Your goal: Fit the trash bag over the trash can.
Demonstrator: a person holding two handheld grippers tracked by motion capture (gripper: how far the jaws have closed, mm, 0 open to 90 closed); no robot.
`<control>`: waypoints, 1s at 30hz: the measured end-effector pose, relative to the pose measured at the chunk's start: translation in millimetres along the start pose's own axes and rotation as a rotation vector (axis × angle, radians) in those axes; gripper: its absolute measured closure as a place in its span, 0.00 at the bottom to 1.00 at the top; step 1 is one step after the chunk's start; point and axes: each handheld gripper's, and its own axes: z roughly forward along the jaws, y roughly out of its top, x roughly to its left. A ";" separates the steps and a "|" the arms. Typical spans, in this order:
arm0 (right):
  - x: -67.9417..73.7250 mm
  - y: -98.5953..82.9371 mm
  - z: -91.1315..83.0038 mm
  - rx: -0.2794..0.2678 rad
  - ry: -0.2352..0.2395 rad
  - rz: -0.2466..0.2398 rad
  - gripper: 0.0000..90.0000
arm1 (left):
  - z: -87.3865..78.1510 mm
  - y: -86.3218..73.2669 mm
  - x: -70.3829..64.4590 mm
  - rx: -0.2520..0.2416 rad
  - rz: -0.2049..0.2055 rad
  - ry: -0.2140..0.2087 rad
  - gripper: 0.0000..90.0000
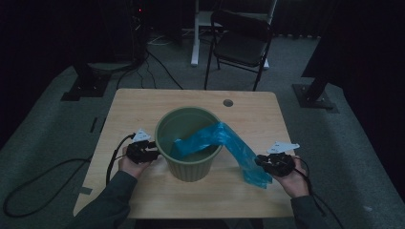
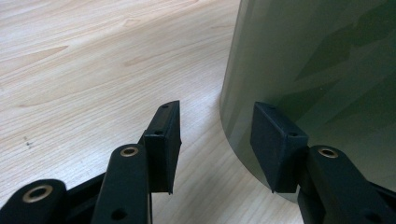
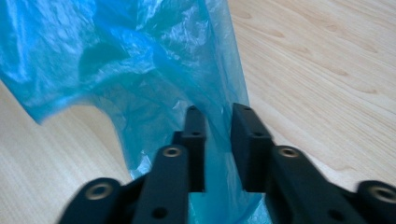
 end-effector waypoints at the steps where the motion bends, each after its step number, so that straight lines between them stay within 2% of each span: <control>1: -1.4 0.7 0.0 -0.002 0.001 0.006 0.90 | 0.2 0.1 -1.2 0.000 0.001 -0.002 0.59; 6: -4.3 4.5 -3.4 -0.022 -0.010 0.012 0.96 | 1.1 0.9 -5.9 0.005 0.016 -0.012 0.59; 16: -11.6 19.8 -20.9 -0.092 -0.041 0.018 0.97 | 0.4 2.2 -9.8 -0.002 0.028 -0.021 0.59; 18: -14.1 25.9 -27.4 -0.126 -0.041 0.022 0.97 | -1.5 2.9 -9.4 -0.014 0.025 -0.023 0.59; 30: -11.5 50.4 -38.7 -0.179 -0.029 -0.024 0.97 | -4.8 3.8 -8.9 -0.029 0.024 -0.032 0.59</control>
